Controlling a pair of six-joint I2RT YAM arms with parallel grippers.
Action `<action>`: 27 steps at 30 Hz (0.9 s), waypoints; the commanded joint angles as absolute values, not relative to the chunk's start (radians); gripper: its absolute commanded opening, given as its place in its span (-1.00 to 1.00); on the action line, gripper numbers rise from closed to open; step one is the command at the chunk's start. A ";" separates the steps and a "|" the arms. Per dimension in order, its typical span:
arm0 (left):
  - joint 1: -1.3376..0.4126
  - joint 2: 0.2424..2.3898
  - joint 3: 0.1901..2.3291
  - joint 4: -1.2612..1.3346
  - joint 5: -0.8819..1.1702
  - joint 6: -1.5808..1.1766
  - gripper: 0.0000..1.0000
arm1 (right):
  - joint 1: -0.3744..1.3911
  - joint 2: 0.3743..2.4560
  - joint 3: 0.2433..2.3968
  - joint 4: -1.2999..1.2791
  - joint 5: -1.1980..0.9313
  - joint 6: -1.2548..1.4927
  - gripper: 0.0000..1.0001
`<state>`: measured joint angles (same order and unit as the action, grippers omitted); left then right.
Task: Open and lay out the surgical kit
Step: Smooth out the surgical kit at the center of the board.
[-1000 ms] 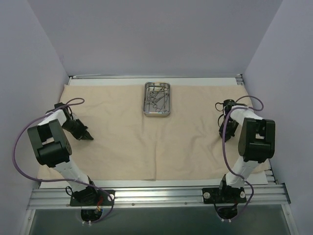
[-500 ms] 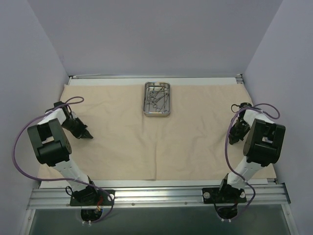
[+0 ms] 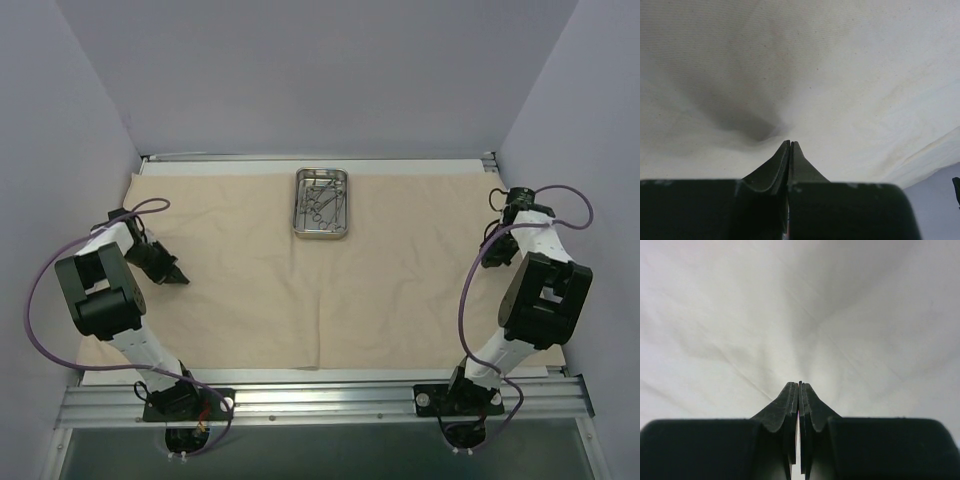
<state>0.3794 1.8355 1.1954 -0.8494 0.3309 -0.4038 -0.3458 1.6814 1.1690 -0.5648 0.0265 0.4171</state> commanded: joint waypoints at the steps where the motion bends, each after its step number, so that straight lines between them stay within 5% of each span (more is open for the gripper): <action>1: 0.391 1.864 1.238 -0.842 0.363 -0.400 -0.94 | -0.336 1.738 1.213 -0.551 -0.032 0.387 -1.00; 17: 0.457 1.974 1.247 -0.865 0.229 -0.350 -0.95 | -0.350 1.954 1.248 -0.528 0.252 0.319 -1.00; 27: 0.453 1.694 1.243 -0.968 0.186 -0.351 -0.66 | -0.029 1.720 1.295 -0.569 -0.036 0.386 -0.98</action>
